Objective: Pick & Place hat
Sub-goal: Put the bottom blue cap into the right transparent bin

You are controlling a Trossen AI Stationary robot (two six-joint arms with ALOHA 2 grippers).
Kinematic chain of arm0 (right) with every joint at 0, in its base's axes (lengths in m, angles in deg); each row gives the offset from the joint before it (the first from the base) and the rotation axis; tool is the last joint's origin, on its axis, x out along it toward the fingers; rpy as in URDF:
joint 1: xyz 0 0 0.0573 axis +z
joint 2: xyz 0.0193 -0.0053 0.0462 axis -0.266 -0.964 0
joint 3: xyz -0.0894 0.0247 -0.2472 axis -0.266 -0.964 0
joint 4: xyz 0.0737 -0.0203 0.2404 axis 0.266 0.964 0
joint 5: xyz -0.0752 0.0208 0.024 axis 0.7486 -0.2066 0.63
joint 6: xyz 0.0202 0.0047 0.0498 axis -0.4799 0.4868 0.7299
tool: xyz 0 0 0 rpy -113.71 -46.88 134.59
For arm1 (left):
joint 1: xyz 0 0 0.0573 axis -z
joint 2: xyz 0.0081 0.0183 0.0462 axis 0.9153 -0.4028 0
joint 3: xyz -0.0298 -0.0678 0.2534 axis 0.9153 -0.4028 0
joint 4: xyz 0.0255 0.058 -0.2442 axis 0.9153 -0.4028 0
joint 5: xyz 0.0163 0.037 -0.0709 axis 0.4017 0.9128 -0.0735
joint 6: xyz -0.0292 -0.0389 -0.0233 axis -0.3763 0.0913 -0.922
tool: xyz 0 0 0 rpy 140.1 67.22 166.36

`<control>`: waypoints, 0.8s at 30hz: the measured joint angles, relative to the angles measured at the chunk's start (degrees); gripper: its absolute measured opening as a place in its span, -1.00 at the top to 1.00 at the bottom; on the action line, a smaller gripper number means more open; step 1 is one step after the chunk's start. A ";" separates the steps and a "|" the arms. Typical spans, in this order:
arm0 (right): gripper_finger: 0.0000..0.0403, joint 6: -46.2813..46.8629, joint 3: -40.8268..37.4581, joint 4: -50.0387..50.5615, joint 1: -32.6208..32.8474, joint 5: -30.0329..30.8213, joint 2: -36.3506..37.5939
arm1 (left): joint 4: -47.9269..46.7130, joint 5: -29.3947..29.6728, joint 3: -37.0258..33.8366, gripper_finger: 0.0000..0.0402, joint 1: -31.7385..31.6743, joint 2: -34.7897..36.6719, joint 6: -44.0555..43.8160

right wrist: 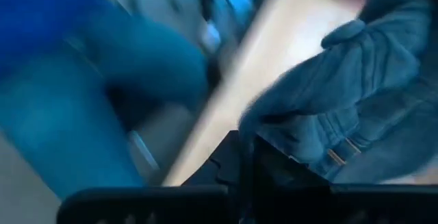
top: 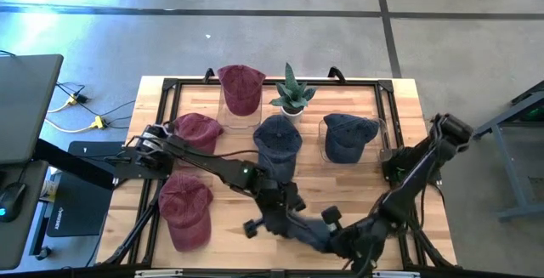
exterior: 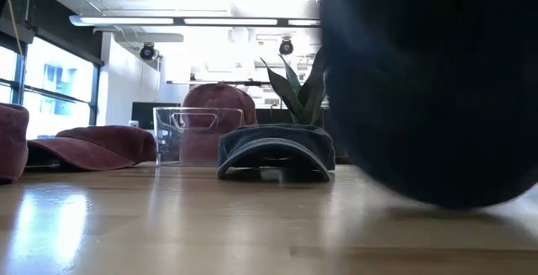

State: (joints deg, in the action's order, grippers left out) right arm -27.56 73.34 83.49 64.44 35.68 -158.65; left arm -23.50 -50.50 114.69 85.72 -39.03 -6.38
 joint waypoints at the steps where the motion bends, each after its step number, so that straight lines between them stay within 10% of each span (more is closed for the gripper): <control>1: 0.98 -1.90 -2.24 -5.63 -0.44 -2.31 1.34 | -1.05 -3.50 -0.01 0.96 0.06 0.72 0.11; 5: 0.96 -3.59 -14.00 -27.39 -2.55 -8.94 5.41 | 0.06 -16.35 0.26 0.96 -0.76 2.62 2.58; 11: 0.97 12.11 -31.96 -51.08 -5.66 -9.21 6.28 | 0.99 -20.51 -1.65 0.96 -4.17 0.90 1.19; 24: 0.94 23.78 -40.19 -58.90 -7.63 -6.36 6.47 | 17.01 -23.25 -8.16 0.96 -15.11 -2.52 -7.59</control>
State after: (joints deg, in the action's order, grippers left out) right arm -3.78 33.14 24.59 56.81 29.32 -152.18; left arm -6.49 -73.75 106.53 70.61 -41.55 -13.96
